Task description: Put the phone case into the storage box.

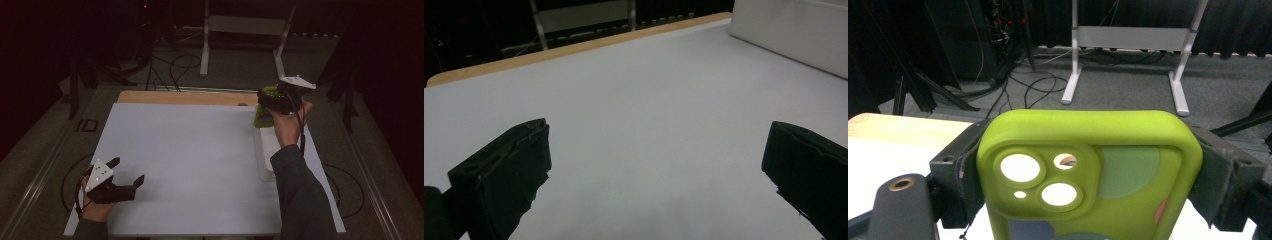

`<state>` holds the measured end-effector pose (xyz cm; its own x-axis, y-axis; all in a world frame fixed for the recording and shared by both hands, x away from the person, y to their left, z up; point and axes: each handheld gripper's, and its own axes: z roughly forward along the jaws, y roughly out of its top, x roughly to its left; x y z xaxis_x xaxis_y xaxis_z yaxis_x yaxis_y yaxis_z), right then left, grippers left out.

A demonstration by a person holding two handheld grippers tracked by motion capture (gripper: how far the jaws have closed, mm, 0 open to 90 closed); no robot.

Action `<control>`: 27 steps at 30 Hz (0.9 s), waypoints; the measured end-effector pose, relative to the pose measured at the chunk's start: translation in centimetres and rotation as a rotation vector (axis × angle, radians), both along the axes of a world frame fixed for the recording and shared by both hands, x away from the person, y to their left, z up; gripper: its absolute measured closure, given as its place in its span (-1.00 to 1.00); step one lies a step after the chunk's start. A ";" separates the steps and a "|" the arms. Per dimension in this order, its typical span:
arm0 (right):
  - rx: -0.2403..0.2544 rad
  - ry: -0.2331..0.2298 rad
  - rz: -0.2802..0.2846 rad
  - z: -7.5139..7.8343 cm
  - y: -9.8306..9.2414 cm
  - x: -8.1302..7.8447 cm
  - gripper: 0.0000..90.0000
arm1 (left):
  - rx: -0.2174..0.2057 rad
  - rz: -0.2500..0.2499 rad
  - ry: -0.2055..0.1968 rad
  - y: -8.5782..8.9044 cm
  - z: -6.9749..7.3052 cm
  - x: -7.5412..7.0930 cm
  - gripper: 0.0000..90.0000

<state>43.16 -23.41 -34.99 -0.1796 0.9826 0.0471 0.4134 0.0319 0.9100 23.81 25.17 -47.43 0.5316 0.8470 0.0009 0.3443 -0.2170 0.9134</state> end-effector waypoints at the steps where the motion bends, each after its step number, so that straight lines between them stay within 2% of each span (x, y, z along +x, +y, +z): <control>1: -0.003 0.000 -0.003 0.0 -0.1 0.1 -0.65 | 0.000 0.000 0.000 0.0 0.0 0.0 -1.00; 27: -0.012 0.005 -0.059 -0.2 -1.0 1.3 -0.65 | 0.000 -0.002 0.003 0.0 -0.1 0.1 -1.00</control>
